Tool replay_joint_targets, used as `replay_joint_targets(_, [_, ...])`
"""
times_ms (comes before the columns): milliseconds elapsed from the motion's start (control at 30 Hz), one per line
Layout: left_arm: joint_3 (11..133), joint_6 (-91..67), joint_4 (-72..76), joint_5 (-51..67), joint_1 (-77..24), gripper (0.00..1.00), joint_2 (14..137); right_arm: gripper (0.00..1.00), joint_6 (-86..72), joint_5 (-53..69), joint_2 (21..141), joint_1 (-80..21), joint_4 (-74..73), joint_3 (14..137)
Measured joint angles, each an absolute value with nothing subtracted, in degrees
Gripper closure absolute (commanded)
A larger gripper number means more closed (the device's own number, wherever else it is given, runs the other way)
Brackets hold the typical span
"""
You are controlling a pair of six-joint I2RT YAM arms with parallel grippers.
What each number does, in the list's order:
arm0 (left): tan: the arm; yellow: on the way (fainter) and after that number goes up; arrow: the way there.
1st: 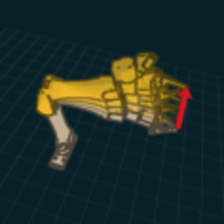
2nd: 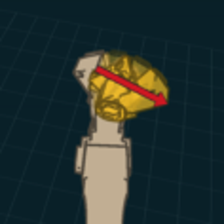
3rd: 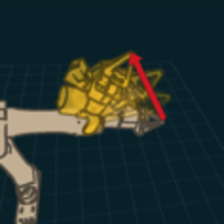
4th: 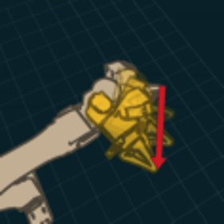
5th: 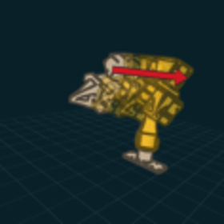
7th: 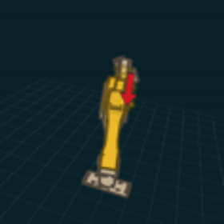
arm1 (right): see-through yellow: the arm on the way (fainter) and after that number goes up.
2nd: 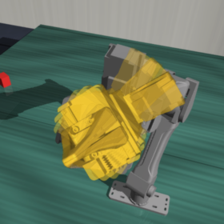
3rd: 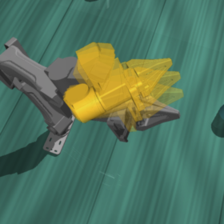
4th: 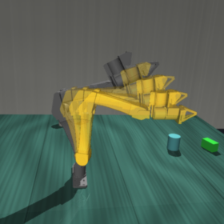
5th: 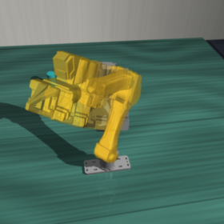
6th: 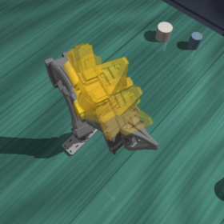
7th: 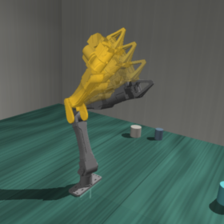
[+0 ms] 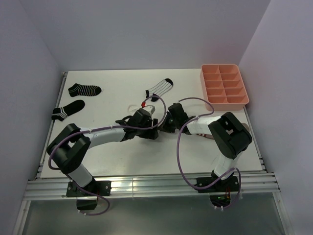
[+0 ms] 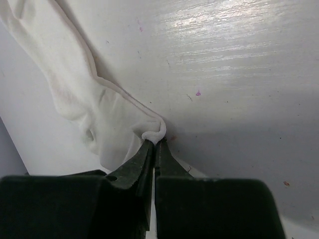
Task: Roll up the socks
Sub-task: Roll the sock at the center of the board.
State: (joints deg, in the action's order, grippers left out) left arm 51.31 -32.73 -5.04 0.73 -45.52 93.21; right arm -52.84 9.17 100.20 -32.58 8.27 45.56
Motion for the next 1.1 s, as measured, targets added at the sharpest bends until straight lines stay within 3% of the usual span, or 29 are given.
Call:
replay_joint_targets(300, [51.3, -29.6, -1.0, -9.2, -49.4, 0.42, 95.5, 1.00, -52.8, 8.9, 100.2, -32.6, 6.2, 46.5])
replay_joint_targets(567, [51.3, -27.9, 1.1, -11.0, -50.1, 0.52, 97.4, 1.00, -52.8, 9.0, 100.2, -32.6, 6.2, 46.5])
replay_joint_targets(767, [51.3, -28.3, 1.6, -10.9, -50.6, 0.70, 98.2, 1.00, -52.8, 9.0, 100.2, -32.6, 6.2, 46.5])
replay_joint_targets(867, [51.3, -28.9, 1.8, -10.9, -50.7, 0.83, 98.2, 1.00, -52.7, 9.1, 100.2, -32.6, 6.4, 46.5])
replay_joint_targets(933, [51.2, -29.9, 1.9, -11.1, -50.7, 0.98, 98.3, 1.00, -52.7, 9.2, 100.2, -32.6, 6.9, 46.2])
replay_joint_targets(1000, [50.7, -31.0, 2.2, -11.2, -50.7, 0.99, 98.3, 1.00, -52.7, 9.5, 100.1, -32.6, 8.2, 45.4])
replay_joint_targets(1100, [50.0, -32.8, 2.5, -10.8, -50.5, 0.99, 98.3, 0.90, -52.9, 10.2, 99.1, -32.6, 10.4, 43.5])
